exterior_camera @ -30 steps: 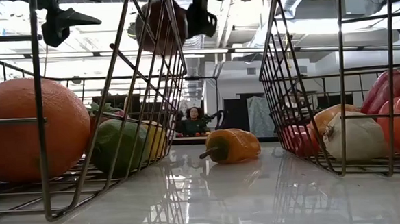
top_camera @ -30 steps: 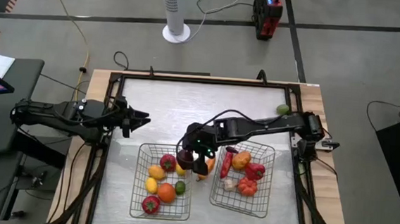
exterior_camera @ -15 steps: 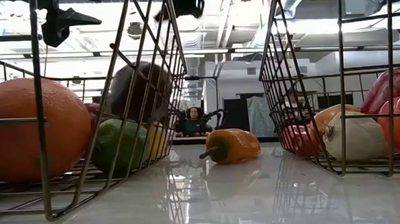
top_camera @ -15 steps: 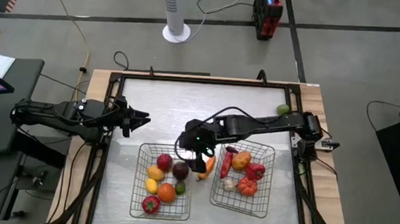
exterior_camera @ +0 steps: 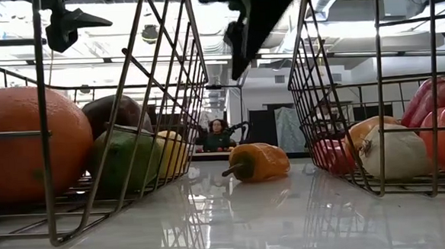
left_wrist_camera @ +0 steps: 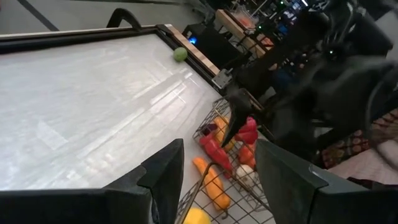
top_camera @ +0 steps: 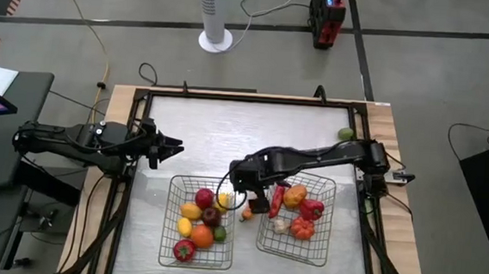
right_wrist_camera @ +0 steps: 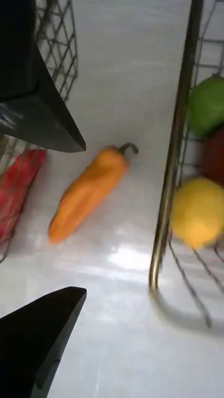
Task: Sort produce into baskets
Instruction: Put the orange chili pepper into the right brown wire basket
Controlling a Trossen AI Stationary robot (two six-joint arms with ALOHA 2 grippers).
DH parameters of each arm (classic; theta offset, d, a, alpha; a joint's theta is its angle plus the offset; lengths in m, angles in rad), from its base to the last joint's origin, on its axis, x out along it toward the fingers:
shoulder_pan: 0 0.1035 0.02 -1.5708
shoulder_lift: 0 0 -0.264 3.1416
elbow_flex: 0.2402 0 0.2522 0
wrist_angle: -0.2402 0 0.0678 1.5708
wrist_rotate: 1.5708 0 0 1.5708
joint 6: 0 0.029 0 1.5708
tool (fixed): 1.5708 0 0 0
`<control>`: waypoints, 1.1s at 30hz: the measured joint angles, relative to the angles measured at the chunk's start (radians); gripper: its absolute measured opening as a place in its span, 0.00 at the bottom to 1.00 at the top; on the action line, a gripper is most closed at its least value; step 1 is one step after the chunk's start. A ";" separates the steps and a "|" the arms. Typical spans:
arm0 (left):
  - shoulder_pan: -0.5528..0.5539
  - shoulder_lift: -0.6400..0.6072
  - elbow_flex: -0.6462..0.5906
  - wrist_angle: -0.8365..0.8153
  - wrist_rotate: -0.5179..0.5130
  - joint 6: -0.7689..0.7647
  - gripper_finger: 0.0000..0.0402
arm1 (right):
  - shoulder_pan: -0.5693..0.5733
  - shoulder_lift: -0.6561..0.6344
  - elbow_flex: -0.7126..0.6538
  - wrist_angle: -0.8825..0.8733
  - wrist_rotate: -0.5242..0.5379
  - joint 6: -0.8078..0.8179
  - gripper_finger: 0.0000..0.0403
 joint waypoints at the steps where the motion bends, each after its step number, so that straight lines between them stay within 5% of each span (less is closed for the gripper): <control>1: 0.000 0.000 0.000 0.000 0.000 0.002 0.46 | 0.005 0.014 0.000 0.008 -0.003 0.010 0.98; 8: 0.000 0.002 0.000 -0.003 0.000 0.002 0.46 | 0.020 0.129 0.035 -0.032 -0.037 0.210 0.95; 17: -0.001 -0.001 0.000 -0.011 0.005 0.003 0.46 | 0.021 0.255 0.097 -0.121 -0.049 0.236 0.94; 33: 0.000 -0.002 0.000 -0.017 0.035 0.004 0.46 | 0.054 0.206 0.071 -0.084 0.103 0.232 0.93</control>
